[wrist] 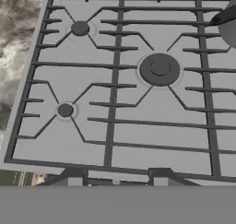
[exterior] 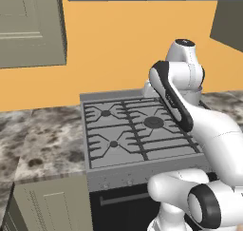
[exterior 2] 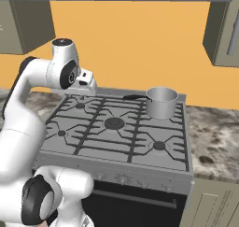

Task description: Turn on the rear right burner of the stove.

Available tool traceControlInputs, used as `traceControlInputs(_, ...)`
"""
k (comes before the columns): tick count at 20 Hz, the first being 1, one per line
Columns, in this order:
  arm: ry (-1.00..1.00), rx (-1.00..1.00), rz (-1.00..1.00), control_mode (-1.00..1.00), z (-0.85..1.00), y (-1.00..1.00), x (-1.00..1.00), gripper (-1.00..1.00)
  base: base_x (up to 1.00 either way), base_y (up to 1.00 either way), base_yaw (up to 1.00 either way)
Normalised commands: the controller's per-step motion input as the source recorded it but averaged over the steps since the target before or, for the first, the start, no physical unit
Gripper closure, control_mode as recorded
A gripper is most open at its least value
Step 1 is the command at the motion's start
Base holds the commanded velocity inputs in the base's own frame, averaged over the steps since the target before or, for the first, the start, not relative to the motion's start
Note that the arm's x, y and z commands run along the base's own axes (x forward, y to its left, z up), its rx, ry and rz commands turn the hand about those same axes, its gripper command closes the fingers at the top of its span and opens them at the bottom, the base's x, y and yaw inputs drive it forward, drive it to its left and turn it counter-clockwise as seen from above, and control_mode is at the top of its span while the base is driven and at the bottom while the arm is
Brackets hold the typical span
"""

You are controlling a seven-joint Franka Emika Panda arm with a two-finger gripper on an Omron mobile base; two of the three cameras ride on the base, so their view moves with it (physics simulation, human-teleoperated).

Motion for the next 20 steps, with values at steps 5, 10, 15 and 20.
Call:
traceControlInputs(5, -0.03, 0.04, -0.01, -1.0, -0.05, -0.62, -0.02, -1.0, 0.0, 0.0, 0.0)
traceControlInputs(10, -0.11, 0.1, -0.04, -1.0, -0.28, -1.0, -0.3, -1.0, 0.0, 0.0, 0.0)
traceControlInputs(15, -0.16, 0.08, 0.0, -1.0, -0.59, -0.94, -0.33, -1.0, 0.0, 0.0, 0.0)
traceControlInputs(20, -0.34, 0.0, 0.05, -1.0, -0.93, -0.96, -0.56, -1.0, 0.0, 0.0, 0.0)
